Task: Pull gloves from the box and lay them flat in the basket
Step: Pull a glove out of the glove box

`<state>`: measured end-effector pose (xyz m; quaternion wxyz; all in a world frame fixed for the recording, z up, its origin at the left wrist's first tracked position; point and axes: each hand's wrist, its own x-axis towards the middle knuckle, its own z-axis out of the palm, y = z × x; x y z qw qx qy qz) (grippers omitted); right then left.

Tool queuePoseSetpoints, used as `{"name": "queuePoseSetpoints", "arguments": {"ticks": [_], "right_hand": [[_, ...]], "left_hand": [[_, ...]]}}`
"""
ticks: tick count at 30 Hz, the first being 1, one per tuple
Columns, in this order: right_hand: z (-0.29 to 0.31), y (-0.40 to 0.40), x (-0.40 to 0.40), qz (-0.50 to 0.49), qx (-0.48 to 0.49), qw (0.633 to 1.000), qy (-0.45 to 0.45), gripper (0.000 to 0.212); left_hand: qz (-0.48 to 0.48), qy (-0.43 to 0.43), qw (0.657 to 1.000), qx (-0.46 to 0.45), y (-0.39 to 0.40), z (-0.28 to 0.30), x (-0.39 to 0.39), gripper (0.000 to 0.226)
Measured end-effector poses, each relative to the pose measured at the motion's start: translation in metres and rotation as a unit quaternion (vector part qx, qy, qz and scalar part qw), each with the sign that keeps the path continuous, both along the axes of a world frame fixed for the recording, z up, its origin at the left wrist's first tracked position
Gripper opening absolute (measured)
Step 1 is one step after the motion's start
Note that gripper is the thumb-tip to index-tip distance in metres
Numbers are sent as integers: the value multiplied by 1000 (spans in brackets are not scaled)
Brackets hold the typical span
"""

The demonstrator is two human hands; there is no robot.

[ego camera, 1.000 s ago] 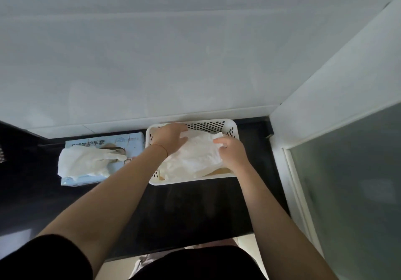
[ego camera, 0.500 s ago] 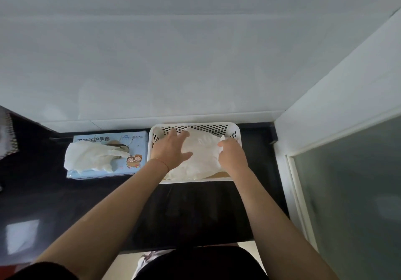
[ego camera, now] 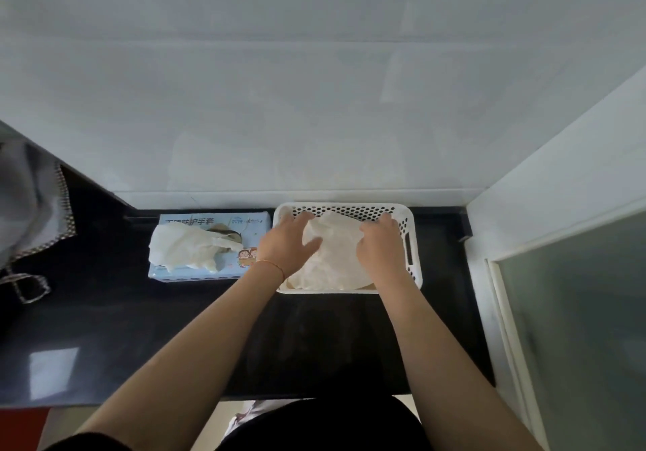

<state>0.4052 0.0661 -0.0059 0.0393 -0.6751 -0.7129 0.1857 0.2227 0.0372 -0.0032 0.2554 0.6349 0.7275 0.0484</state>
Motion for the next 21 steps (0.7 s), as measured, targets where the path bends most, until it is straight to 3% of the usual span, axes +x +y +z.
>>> {"name": "queuePoseSetpoints", "arguments": {"ticks": [3, 6, 9, 14, 16, 18, 21], "right_hand": [[12, 0, -39, 34, 4, 998, 51, 27], [22, -7, -94, 80, -23, 990, 118, 24], [29, -23, -145, 114, -49, 979, 161, 23], [27, -46, -206, 143, -90, 967, 190, 25], [24, -51, -218, 149, -91, 968, 182, 28], [26, -53, -224, 146, -93, 970, 173, 29], [32, -51, -227, 125, -97, 973, 169, 28]], "left_hand": [[72, -30, 995, 62, -6, 18, -31, 24], [122, -21, 987, 100, -18, 31, -78, 20], [139, 20, 987, 80, -32, 37, -128, 35], [159, 53, 985, -47, -61, 39, -195, 70], [208, 14, 977, -55, -67, 35, -211, 59], [264, -61, 963, -10, -68, 32, -220, 33], [287, -123, 950, 12, -67, 29, -224, 16]]}}
